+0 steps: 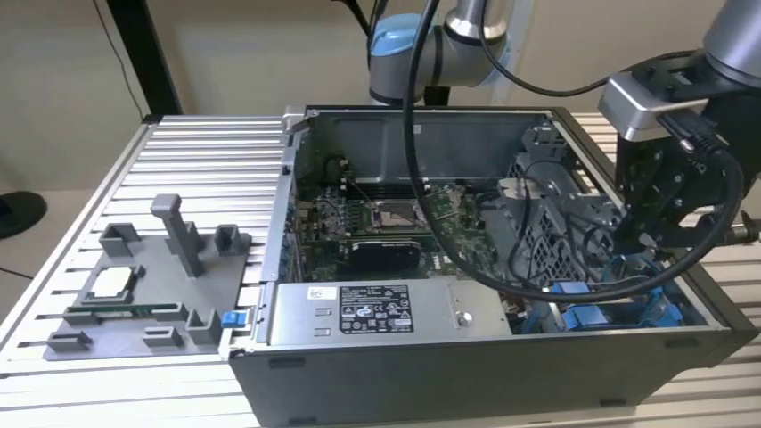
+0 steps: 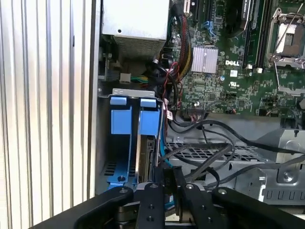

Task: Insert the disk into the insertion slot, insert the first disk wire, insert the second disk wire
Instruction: 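Insert the first disk wire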

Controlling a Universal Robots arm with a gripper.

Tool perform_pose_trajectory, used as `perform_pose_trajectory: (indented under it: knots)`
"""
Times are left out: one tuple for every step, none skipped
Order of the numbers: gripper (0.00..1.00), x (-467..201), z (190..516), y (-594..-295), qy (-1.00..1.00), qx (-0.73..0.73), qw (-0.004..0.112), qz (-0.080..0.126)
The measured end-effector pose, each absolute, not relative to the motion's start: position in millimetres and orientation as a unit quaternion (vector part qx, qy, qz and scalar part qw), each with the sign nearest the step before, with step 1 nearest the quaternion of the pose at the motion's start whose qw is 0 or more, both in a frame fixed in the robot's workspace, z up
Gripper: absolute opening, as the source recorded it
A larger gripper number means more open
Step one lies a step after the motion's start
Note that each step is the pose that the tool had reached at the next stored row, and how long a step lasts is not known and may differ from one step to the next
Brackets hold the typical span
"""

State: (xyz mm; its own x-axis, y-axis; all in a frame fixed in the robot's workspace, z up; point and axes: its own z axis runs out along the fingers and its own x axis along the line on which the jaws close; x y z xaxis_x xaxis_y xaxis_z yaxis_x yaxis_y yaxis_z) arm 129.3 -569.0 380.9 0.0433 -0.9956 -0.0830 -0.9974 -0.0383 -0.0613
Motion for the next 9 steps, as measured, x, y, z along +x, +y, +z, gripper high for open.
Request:
perform_pose_trajectory:
  knots:
    - [0.00,129.9,380.9,-570.0,0.692,-0.720,0.047,0.011]
    - [0.00,130.6,380.8,-570.9,0.692,-0.720,0.043,0.013]
    - [0.00,131.2,380.8,-571.9,0.692,-0.721,0.039,0.015]
    - [0.00,131.9,380.7,-572.8,0.692,-0.720,0.034,0.017]
    - [0.00,132.6,380.7,-573.7,0.693,-0.720,0.030,0.019]
    - [0.00,133.3,380.6,-574.6,0.693,-0.720,0.026,0.021]
    - [0.00,134.1,380.4,-575.1,0.693,-0.720,0.023,0.023]
    - [0.00,134.4,380.3,-575.2,0.693,-0.720,0.023,0.023]
    - [0.00,134.3,380.4,-575.2,0.693,-0.720,0.023,0.023]
